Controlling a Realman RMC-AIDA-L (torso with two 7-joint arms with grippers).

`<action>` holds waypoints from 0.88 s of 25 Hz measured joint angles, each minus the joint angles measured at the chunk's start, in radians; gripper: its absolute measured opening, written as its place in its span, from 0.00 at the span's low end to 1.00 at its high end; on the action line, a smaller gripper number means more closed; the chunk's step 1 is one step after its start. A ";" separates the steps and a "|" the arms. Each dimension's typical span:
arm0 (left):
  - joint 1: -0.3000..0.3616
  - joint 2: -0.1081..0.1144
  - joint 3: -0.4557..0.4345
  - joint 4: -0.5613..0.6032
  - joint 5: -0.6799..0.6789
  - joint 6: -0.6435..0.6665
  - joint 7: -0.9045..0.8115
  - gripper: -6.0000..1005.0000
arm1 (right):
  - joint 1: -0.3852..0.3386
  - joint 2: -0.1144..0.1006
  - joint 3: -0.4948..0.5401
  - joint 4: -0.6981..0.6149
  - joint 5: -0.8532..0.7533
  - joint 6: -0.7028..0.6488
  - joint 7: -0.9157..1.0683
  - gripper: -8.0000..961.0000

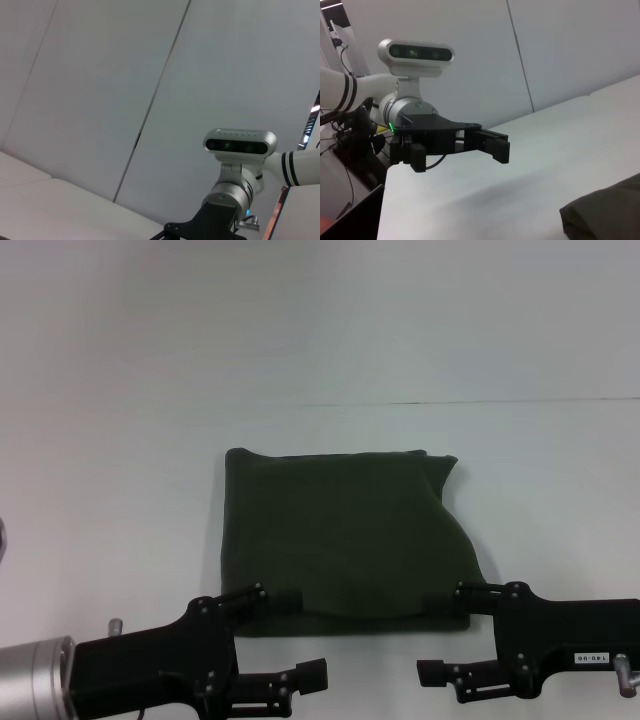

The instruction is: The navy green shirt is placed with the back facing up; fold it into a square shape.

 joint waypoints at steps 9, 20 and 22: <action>-0.004 0.002 0.000 0.002 0.001 -0.007 -0.017 0.93 | 0.008 -0.003 0.000 -0.003 -0.001 -0.020 0.024 0.94; -0.006 0.002 -0.002 0.003 0.001 -0.009 -0.036 0.93 | 0.009 -0.003 0.002 -0.003 0.000 -0.032 0.024 0.94; -0.007 0.002 -0.002 0.003 0.001 -0.009 -0.035 0.93 | 0.009 -0.003 0.002 -0.003 0.001 -0.032 0.024 0.94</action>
